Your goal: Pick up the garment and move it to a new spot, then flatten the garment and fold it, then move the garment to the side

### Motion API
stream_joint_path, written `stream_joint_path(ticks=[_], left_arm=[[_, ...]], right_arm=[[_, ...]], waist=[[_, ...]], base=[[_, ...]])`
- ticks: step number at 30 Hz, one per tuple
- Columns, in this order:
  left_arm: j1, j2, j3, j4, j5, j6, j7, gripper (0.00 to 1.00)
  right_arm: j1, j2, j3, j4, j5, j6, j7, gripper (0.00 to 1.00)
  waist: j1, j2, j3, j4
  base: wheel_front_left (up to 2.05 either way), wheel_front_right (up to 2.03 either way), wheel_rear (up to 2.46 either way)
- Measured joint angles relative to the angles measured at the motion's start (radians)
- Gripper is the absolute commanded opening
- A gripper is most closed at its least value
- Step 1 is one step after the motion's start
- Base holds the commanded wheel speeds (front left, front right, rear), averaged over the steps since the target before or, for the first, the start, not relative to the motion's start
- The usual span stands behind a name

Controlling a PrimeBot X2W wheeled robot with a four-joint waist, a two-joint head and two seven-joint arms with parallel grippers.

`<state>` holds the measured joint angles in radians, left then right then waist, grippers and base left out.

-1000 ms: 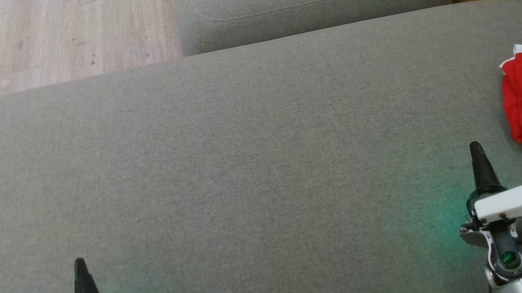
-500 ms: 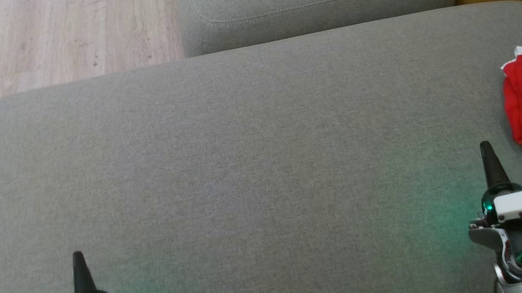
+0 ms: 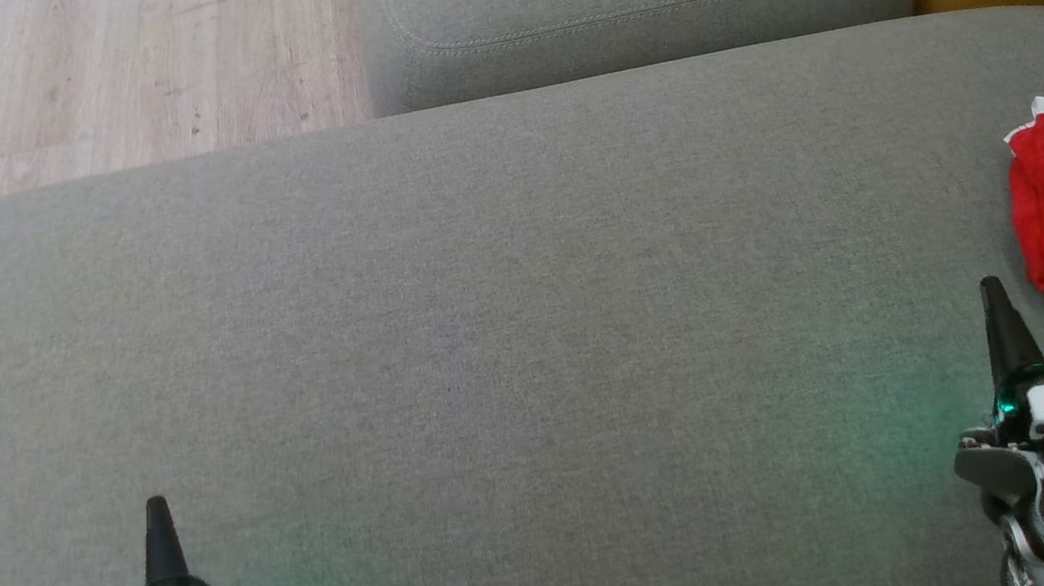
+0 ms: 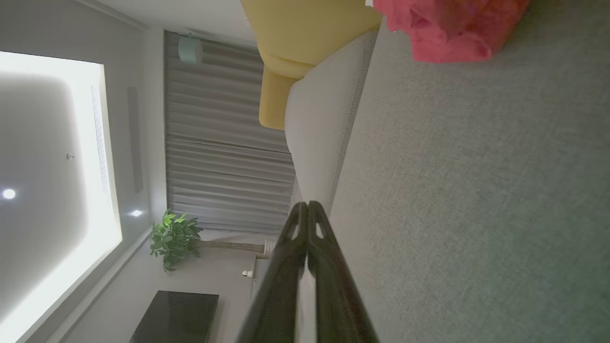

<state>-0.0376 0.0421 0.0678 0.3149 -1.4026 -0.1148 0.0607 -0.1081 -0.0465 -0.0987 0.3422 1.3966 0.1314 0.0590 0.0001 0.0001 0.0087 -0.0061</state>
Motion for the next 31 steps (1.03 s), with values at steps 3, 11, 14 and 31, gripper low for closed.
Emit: stream_joint_path(ticks=[3,11,14,31], left_arm=[[0.0,0.0,0.001,-0.006,-0.033,-0.001,0.003,0.0],[-0.013,0.0,0.003,-0.023,-0.126,-0.001,0.029,0.0],[-0.02,0.0,0.004,-0.029,-0.16,-0.009,0.036,0.0],[-0.021,0.0,0.006,-0.032,-0.201,-0.009,0.045,0.0]], right_arm=[[0.0,0.0,-0.006,-0.01,0.034,0.0,0.008,0.0],[0.003,0.0,-0.019,-0.035,0.127,0.0,0.03,0.0],[0.014,0.0,-0.026,-0.046,0.161,0.0,0.04,0.0],[0.025,0.0,-0.036,-0.058,0.205,0.0,0.048,0.0]], waist=[[0.0,0.0,-0.001,0.001],[0.0,0.0,-0.004,0.004],[0.0,0.0,-0.005,0.005],[-0.0001,0.0,-0.006,0.006]], base=[[0.0,0.0,0.0],[0.0,0.0,0.0],[0.0,0.0,0.0],[0.0,0.0,0.0]])
